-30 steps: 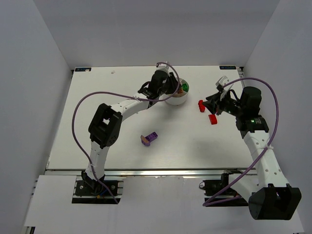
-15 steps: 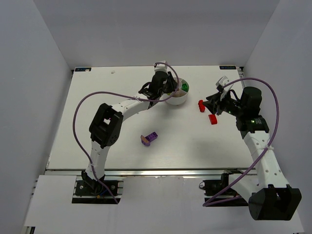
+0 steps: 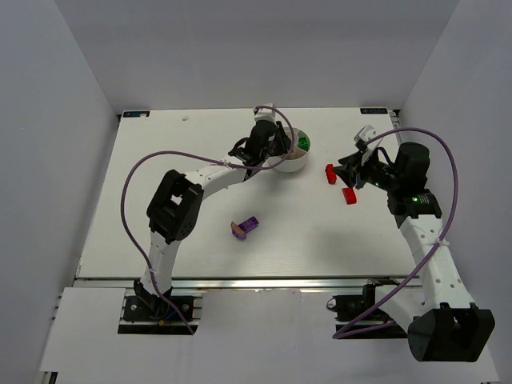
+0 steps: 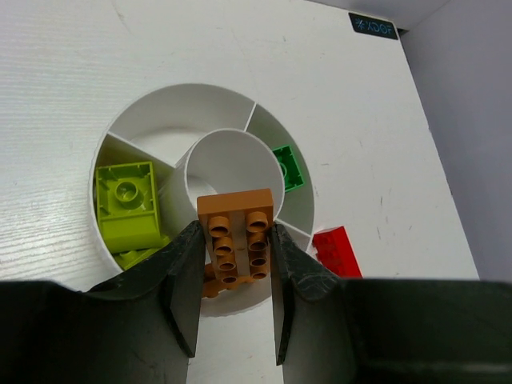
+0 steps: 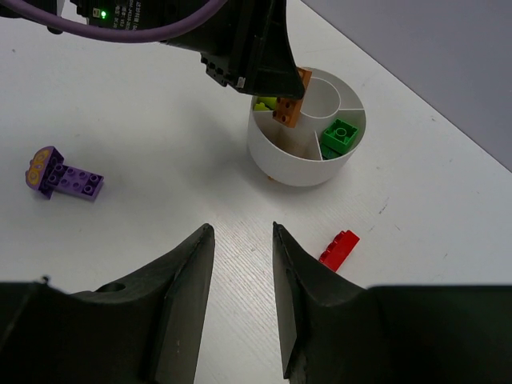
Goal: Sort the legos into containers by color
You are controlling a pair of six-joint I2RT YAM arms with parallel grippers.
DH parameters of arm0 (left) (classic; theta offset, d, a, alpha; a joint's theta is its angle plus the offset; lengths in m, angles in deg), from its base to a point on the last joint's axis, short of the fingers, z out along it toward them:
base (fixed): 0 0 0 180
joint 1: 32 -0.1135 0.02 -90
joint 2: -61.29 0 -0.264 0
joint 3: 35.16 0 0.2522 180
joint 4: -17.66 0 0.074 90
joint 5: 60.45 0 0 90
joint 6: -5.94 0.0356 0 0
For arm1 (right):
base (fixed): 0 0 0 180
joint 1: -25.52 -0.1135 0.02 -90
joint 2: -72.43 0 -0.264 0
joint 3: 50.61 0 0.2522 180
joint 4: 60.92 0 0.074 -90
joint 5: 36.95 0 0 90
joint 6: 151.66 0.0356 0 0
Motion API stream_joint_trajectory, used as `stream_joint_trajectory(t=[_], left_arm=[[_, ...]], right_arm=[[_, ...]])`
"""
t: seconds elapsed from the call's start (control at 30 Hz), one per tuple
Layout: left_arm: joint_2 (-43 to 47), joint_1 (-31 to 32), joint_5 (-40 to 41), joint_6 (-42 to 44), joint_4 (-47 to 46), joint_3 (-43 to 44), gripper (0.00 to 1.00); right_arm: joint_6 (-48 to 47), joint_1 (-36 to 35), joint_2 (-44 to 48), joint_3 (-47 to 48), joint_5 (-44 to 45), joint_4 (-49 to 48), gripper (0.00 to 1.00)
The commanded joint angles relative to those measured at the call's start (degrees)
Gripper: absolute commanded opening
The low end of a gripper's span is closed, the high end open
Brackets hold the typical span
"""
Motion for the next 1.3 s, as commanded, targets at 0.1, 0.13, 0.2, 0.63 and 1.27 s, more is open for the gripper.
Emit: stream_joint_trajectory(t=[0.1, 0.13, 0.2, 0.63, 1.27], left_arm=[[1.6, 0.4, 0.7, 0.4, -1.5, -2.1, 0.42], [1.6, 0.4, 0.7, 0.4, -1.6, -2.2, 0.44], [1.7, 0.5, 0.8, 0.3, -1.6, -2.4, 0.47], [4.3, 0.7, 1.6, 0.6, -1.6, -3.1, 0.67], [42.0, -2.6, -21.3, 16.3, 18.1, -34.2, 0.69]], right_arm=[[-0.4, 0.5, 1.3, 1.4, -0.2, -0.2, 0.41], [-0.4, 0.5, 1.4, 1.4, -0.2, -0.2, 0.41], [-0.5, 0.5, 1.4, 1.4, -0.2, -0.2, 0.41], [-1.3, 0.5, 1.7, 1.8, -0.9, 0.6, 0.42], [-34.0, -0.3, -2.3, 6.8, -20.0, 34.4, 0.86]])
